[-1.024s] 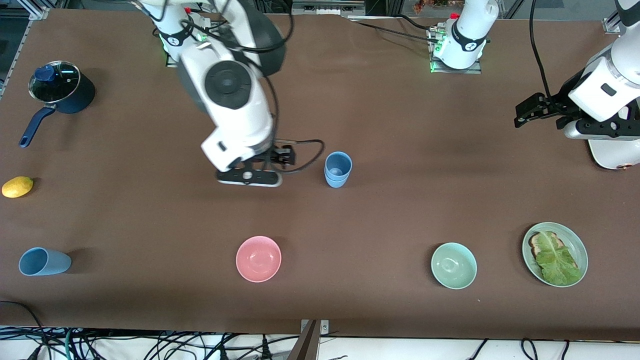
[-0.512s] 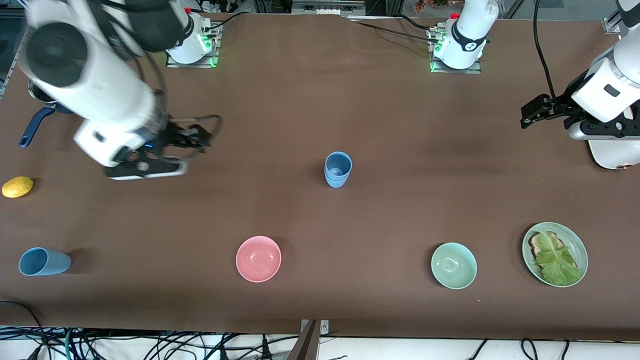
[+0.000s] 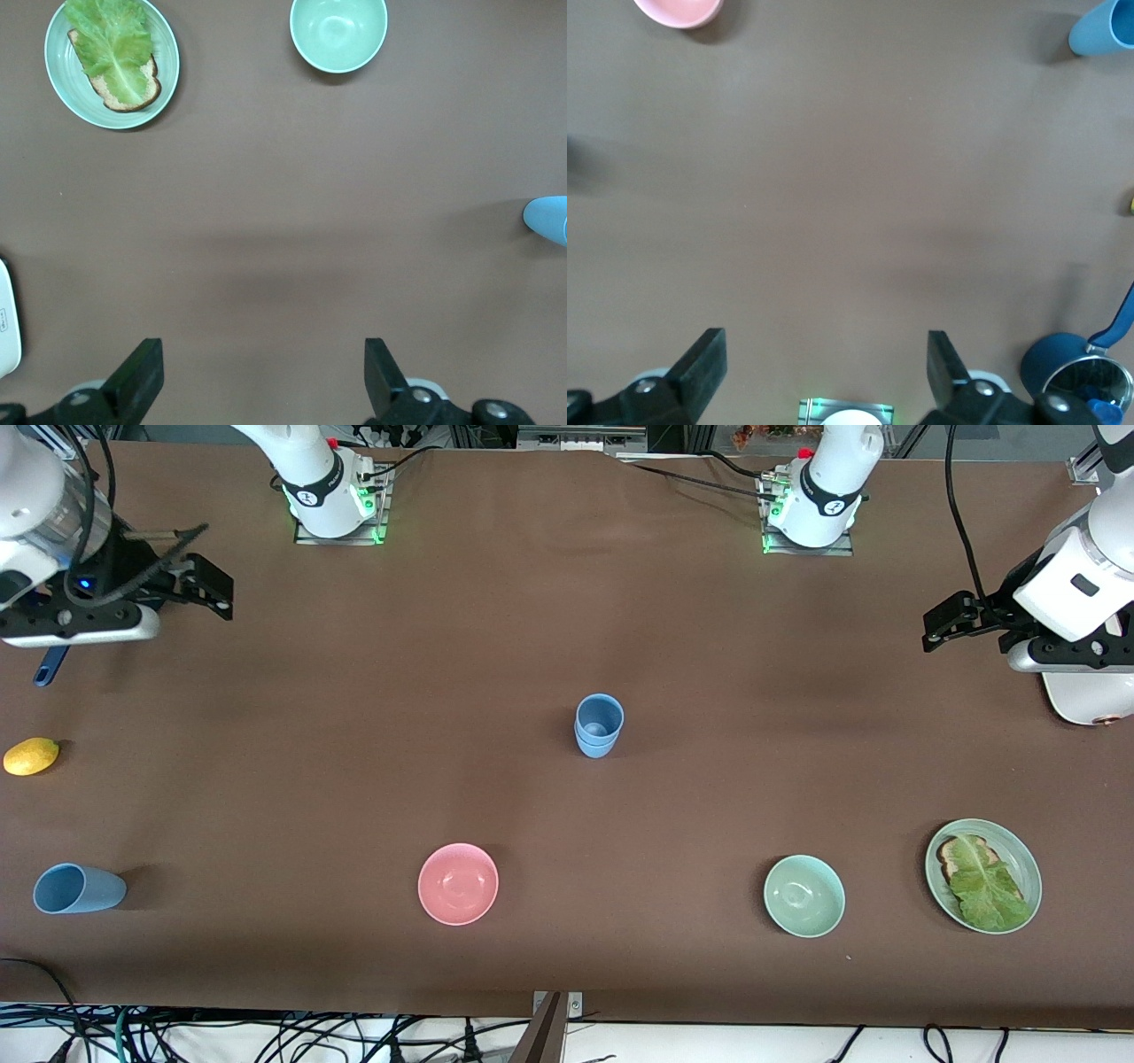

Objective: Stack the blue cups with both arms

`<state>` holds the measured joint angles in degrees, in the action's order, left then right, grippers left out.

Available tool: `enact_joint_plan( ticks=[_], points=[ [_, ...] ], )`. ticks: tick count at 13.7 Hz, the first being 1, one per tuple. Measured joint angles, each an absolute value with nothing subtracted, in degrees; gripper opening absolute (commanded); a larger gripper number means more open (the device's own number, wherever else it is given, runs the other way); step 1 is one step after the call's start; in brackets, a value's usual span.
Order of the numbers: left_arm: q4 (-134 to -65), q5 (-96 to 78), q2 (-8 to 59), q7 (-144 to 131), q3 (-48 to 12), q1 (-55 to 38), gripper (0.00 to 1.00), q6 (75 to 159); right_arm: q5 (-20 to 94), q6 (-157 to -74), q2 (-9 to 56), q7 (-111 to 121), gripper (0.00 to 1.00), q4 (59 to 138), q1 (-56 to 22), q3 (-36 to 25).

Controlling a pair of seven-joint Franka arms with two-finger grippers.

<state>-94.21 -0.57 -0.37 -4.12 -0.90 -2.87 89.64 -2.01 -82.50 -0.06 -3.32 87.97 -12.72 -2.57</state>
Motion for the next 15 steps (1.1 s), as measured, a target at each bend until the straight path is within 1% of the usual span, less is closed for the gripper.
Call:
enact_joint_plan(
  ticks=[1,3,9,15],
  points=[
    [-94.21,-0.59,-0.37,-4.12,-0.89,-2.87,1.00,89.62,-2.01,-82.99,-1.49,-2.55,1.00,89.77,-12.06,-2.58],
    [-94.21,-0.60,-0.37,-4.12,-0.87,-2.86,1.00,89.58,-2.01,-83.51,-2.52,-1.19,1.00,90.96,-10.68,-2.51],
    [-94.21,-0.62,-0.37,-4.12,-0.86,-2.86,1.00,88.86,-1.24,-82.78,-2.75,-0.95,1.00,90.21,-8.17,-0.71],
    [-94.21,-0.63,-0.37,-4.12,-0.86,-2.86,1.00,88.86,-0.92,-82.57,-2.80,-0.96,1.00,89.22,-8.03,-0.03]
  ],
)
